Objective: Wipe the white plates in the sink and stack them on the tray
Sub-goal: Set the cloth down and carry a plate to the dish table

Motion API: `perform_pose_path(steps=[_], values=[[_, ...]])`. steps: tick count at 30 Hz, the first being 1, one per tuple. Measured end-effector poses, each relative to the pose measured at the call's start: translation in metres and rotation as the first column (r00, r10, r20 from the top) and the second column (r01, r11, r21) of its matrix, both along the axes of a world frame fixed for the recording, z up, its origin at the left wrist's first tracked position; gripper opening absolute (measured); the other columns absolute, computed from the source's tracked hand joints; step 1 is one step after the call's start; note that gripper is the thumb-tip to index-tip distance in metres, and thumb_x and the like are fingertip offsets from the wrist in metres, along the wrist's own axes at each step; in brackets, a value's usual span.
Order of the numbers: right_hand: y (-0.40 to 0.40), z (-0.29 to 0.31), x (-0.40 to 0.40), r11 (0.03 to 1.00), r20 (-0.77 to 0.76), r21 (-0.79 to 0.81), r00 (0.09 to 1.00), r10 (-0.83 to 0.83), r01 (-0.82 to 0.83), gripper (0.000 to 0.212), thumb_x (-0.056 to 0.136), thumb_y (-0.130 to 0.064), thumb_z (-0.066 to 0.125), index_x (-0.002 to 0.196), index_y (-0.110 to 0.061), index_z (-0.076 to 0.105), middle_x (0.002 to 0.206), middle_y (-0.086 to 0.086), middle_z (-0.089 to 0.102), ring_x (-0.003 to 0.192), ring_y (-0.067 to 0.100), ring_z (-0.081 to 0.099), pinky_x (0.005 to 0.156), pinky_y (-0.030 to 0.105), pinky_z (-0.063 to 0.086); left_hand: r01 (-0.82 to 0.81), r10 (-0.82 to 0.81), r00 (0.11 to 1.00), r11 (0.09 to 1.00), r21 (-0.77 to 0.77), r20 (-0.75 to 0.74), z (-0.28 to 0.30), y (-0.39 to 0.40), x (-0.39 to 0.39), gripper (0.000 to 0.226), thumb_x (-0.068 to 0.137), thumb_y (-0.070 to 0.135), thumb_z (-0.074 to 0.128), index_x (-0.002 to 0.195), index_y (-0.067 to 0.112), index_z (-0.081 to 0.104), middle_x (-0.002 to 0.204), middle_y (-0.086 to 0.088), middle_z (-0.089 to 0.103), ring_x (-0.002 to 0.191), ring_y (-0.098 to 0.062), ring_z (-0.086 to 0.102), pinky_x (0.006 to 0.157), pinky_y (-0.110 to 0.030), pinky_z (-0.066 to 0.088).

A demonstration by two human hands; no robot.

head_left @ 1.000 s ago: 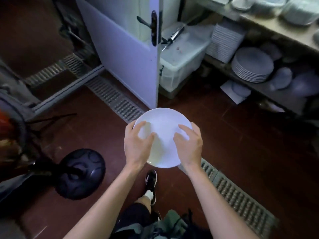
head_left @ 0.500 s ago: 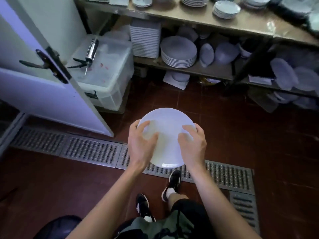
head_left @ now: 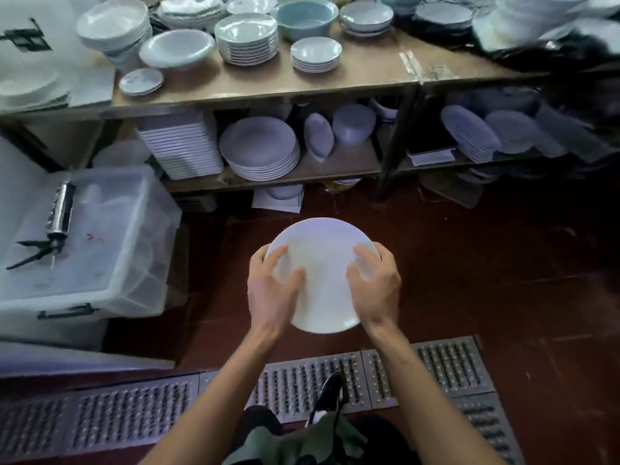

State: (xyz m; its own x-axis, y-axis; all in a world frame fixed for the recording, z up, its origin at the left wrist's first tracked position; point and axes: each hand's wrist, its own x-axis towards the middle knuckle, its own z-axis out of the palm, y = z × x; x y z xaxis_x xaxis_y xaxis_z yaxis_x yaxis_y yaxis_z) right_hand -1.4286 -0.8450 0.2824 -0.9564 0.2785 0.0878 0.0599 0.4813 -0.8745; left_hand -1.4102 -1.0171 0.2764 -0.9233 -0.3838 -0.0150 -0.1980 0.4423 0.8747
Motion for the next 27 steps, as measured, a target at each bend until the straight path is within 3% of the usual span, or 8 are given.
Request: perform_pose_path(steps=[5,10,14,19,22,27], values=[[0.025,0.010,-0.072,1.000,-0.007,0.011,1.000,-0.020,0.020,0.033,0.086,-0.006,0.067,0.118,-0.011,0.073,0.133,0.004,0.057,0.113,0.010,0.053,0.099,0.017,0.038,0.023,-0.023,0.999,1.000,-0.003,-0.036,0.006,0.024,-0.076,0.048,0.081,0.027,0.078,0.127,0.028,0.067,0.136,0.012,0.049,0.111,0.007,0.044,0.091,-0.009,0.032],[0.036,0.005,-0.145,0.999,0.014,-0.023,0.999,-0.035,0.036,0.034,0.085,-0.005,0.069,0.118,-0.010,0.073,0.134,0.002,0.057,0.114,0.008,0.052,0.101,0.019,0.039,0.020,-0.020,0.999,1.000,0.000,-0.030,0.001,0.034,-0.152,0.048,0.081,0.023,0.079,0.127,0.025,0.067,0.135,0.012,0.049,0.116,0.002,0.046,0.097,-0.016,0.034],[0.036,-0.003,-0.211,0.999,0.024,-0.007,0.999,-0.036,0.037,0.034,0.085,-0.006,0.069,0.119,-0.010,0.073,0.134,-0.001,0.055,0.114,0.004,0.050,0.100,0.014,0.035,0.029,-0.028,0.999,1.000,0.013,-0.030,-0.007,0.035,-0.217,0.048,0.081,0.023,0.078,0.128,0.025,0.067,0.135,0.011,0.050,0.115,0.001,0.047,0.097,-0.017,0.036],[0.023,0.000,-0.314,0.999,0.040,0.014,0.998,-0.042,0.041,0.035,0.085,-0.005,0.069,0.119,-0.007,0.072,0.138,0.005,0.056,0.123,0.018,0.055,0.103,0.017,0.036,0.024,-0.022,0.999,0.999,0.042,-0.032,-0.008,0.024,-0.323,0.049,0.081,0.019,0.079,0.128,0.022,0.067,0.137,0.007,0.051,0.121,-0.007,0.050,0.104,-0.025,0.039],[0.014,0.007,-0.369,0.999,0.013,-0.003,0.999,-0.045,0.046,0.037,0.084,-0.004,0.068,0.121,-0.007,0.071,0.137,0.006,0.058,0.123,0.020,0.056,0.106,0.024,0.040,0.042,-0.039,0.997,0.998,0.035,-0.069,0.000,0.016,-0.379,0.048,0.081,0.018,0.079,0.128,0.020,0.067,0.137,0.005,0.052,0.121,-0.010,0.051,0.102,-0.023,0.037],[-0.002,0.021,-0.444,0.999,0.003,-0.017,0.999,-0.045,0.045,0.038,0.086,-0.004,0.067,0.124,-0.007,0.069,0.141,0.006,0.055,0.127,0.017,0.053,0.108,0.021,0.037,0.041,-0.037,0.996,0.998,0.050,-0.075,0.017,0.001,-0.456,0.045,0.082,0.022,0.077,0.126,0.024,0.067,0.135,0.011,0.051,0.118,-0.006,0.051,0.098,-0.022,0.038]])
